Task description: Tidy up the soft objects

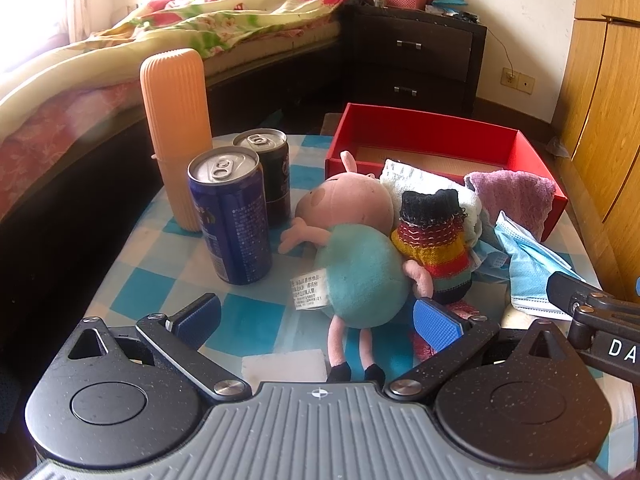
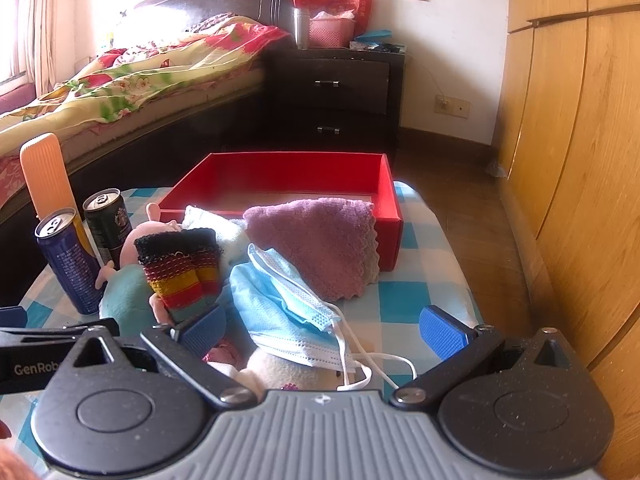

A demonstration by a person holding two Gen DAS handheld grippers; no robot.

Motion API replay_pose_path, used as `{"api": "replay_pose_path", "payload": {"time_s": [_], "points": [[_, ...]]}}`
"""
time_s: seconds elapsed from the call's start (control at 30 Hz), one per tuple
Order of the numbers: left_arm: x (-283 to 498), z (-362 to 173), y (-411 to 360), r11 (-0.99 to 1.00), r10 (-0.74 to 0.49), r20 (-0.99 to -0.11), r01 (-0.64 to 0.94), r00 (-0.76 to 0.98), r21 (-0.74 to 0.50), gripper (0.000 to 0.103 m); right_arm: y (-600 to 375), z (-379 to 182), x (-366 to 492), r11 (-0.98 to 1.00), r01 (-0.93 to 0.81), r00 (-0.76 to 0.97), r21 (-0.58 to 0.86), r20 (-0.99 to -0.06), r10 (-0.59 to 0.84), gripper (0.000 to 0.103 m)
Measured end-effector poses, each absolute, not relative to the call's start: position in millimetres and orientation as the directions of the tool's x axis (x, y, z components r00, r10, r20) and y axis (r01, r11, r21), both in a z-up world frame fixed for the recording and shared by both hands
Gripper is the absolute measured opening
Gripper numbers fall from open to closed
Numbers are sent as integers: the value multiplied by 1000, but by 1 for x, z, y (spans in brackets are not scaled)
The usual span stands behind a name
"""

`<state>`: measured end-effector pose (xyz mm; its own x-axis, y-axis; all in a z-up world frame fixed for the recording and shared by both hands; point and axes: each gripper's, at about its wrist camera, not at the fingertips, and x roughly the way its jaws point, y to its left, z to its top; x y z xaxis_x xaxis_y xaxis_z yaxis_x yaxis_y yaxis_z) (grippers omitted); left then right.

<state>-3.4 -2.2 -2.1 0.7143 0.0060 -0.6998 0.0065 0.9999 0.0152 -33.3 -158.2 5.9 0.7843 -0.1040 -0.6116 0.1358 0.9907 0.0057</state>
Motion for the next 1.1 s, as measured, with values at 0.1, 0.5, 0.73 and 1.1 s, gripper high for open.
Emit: {"api": "replay_pose_path", "payload": {"time_s": [0.1,0.5,0.73,1.1], "points": [[-3,-2,-3,1000,5,-701,10,714,17,98,-159,5,-33,991,135,783,9,-614,-102,85],[-3,-2,-3,1000,6,-699,12,715,20,98,-159,5,-34,990,139,783,8,-613,-105,85],[-4,-3,-3,1000,5,-700,12,714,20,98,-159,5,-34,991,136,783,8,-613,-103,85],[-5,-3,-3,1000,8,-697,15,717,26,98,-159,4,-34,991,135,783,8,-614,-101,85]]}}
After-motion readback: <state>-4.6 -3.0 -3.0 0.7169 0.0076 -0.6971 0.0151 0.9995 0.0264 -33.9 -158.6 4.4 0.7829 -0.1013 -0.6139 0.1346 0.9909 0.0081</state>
